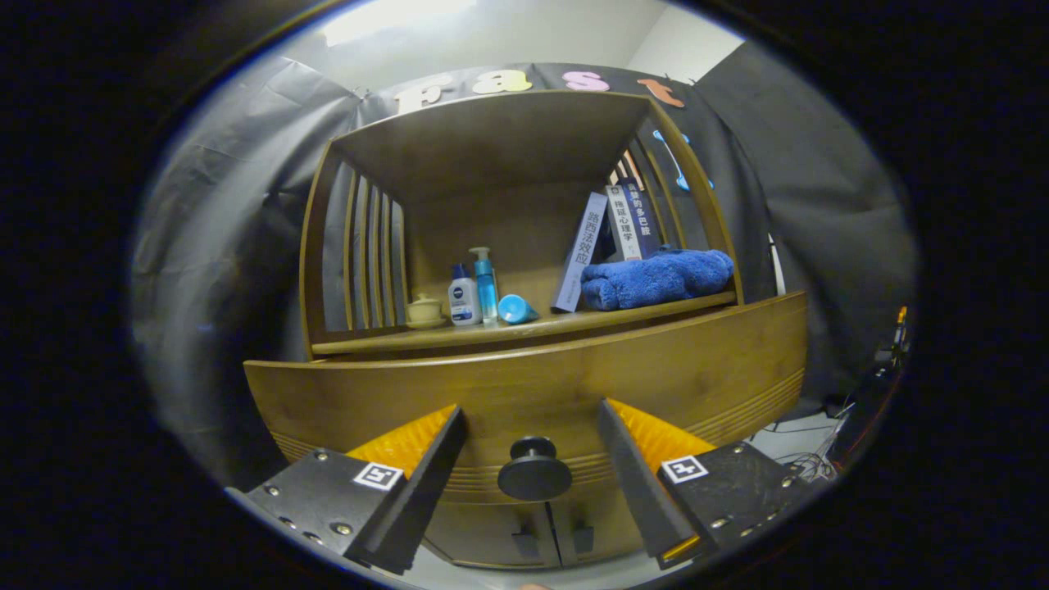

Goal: Pull open the drawer, take out the items inside it, and place them on the countertop above the cabinet.

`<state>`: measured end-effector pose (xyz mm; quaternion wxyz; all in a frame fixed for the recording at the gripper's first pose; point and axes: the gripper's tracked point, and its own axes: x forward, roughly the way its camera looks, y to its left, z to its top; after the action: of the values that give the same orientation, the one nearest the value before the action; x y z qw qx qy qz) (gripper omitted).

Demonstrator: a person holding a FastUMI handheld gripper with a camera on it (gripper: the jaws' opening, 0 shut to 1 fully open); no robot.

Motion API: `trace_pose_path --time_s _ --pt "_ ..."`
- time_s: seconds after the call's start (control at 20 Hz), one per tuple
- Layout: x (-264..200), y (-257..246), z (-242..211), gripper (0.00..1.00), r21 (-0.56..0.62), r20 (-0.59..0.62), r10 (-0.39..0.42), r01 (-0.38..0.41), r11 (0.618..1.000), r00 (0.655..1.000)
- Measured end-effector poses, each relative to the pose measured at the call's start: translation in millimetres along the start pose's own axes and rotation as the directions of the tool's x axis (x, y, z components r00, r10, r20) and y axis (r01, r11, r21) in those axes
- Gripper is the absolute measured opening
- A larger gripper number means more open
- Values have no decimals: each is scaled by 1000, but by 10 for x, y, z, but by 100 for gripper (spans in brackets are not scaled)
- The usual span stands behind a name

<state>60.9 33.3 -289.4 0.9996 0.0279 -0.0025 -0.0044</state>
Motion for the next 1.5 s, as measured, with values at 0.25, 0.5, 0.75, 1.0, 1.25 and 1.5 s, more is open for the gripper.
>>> trace_pose_path --time_s 0.25,0.5,0.75,1.0,1.25,1.5 --pt "-44 -2 17 99 13 16 2 -2 1000 1000" --pt "-57 -15 20 99 31 25 -1 0 1000 1000" --pt "-63 2 -2 99 37 19 1 -2 999 1000" --pt "-99 -20 -1 99 21 10 1 -2 1000 1000" --pt "-105 -16 -55 99 25 -30 -5 5 1000 1000" --pt "-107 -24 -94 99 38 -86 -11 15 999 996"
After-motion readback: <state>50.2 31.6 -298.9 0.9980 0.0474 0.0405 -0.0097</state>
